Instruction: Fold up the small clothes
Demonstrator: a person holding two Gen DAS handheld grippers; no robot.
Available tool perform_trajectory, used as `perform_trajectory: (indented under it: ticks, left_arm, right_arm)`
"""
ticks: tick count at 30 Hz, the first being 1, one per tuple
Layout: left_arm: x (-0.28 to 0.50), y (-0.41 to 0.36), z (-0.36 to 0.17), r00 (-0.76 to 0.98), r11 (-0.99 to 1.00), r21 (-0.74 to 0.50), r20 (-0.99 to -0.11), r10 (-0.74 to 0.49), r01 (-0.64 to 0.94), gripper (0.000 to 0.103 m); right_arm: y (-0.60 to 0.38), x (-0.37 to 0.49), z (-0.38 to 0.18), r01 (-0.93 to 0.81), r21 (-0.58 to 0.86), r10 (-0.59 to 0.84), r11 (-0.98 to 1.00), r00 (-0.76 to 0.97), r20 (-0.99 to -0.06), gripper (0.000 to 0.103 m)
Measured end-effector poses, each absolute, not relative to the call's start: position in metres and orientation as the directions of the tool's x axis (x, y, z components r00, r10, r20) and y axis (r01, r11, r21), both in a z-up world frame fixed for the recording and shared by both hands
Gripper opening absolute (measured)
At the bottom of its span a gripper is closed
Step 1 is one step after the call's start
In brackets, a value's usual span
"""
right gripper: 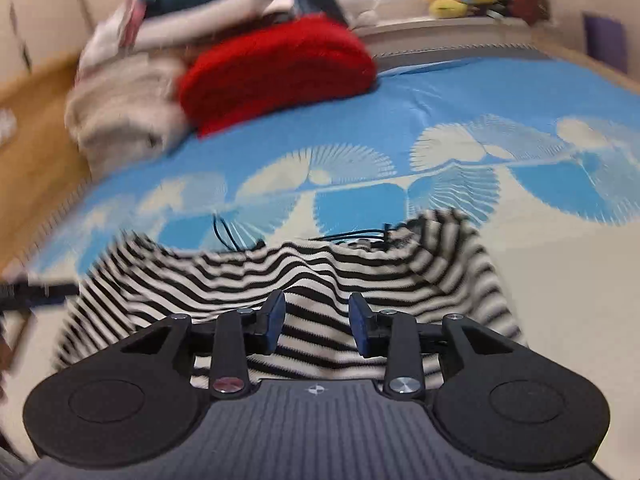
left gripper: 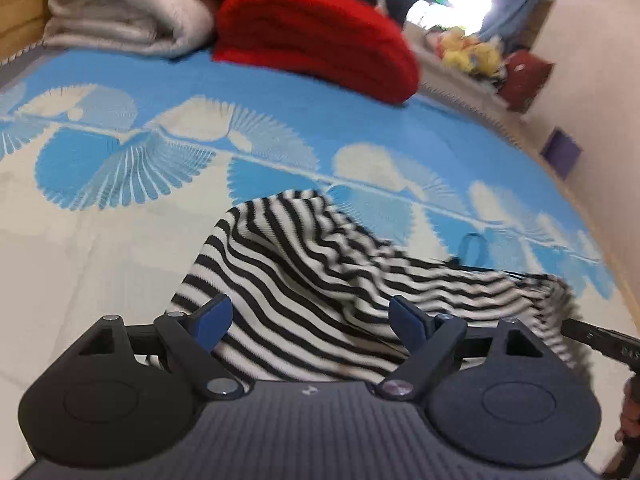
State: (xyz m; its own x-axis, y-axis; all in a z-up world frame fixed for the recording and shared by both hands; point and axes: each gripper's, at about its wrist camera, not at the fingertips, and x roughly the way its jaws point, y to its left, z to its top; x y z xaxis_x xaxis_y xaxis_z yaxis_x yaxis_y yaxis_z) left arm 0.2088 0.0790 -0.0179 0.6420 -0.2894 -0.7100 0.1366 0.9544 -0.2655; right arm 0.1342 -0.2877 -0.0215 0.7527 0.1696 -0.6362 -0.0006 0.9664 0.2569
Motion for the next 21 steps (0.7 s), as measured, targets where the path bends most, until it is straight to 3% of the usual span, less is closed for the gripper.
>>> perform_trajectory:
  ticks: [2,5,6,7,8,12,16,20,21]
  left_arm:
    - [0.228,0.085,-0.030,0.635,0.955,-0.281,-0.722,-0.276,0.096,0.089]
    - [0.247,0.106,-0.039,0.637,0.946,-0.322,-0.722,-0.269,0.035,0.089]
    - [0.253,0.113,-0.042,0.643,0.944,-0.330,-0.720,-0.260,0.013,0.089]
    - [0.259,0.120,-0.045,0.646,0.946,-0.324,-0.726,-0.237,-0.016,0.089]
    - [0.265,0.127,-0.048,0.644,0.949,-0.311,-0.737,-0.206,-0.052,0.089]
    - [0.284,0.149,-0.068,0.612,0.931,-0.315,-0.778,-0.144,-0.182,0.089]
    - [0.288,0.146,-0.070,0.603,0.935,-0.300,-0.787,-0.132,-0.187,0.089]
    - [0.273,0.134,-0.044,0.674,0.955,-0.267,-0.730,-0.114,-0.128,0.089]
    - [0.268,0.130,-0.037,0.685,0.958,-0.265,-0.719,-0.119,-0.113,0.091]
  right_arm:
    - [-0.287,0.150,-0.022,0.032,0.214,0.115,0.976,0.761,-0.639,0.036]
    - [-0.319,0.165,-0.023,0.151,0.279,0.067,0.948,0.763,-0.643,0.036]
    - [-0.331,0.172,-0.030,0.178,0.298,0.068,0.938,0.748,-0.660,0.025]
    - [-0.342,0.178,-0.038,0.206,0.302,0.063,0.931,0.725,-0.686,0.004]
    - [-0.353,0.185,-0.047,0.239,0.297,0.047,0.924,0.702,-0.711,0.002]
    - [-0.387,0.202,-0.077,0.345,0.377,0.061,0.860,0.663,-0.747,0.002]
    - [-0.403,0.210,-0.105,0.433,0.474,0.099,0.767,0.649,-0.754,0.000]
    - [-0.400,0.206,-0.082,0.412,0.548,0.153,0.728,0.681,-0.716,0.005]
    - [-0.397,0.203,-0.070,0.376,0.561,0.174,0.738,0.697,-0.696,0.013]
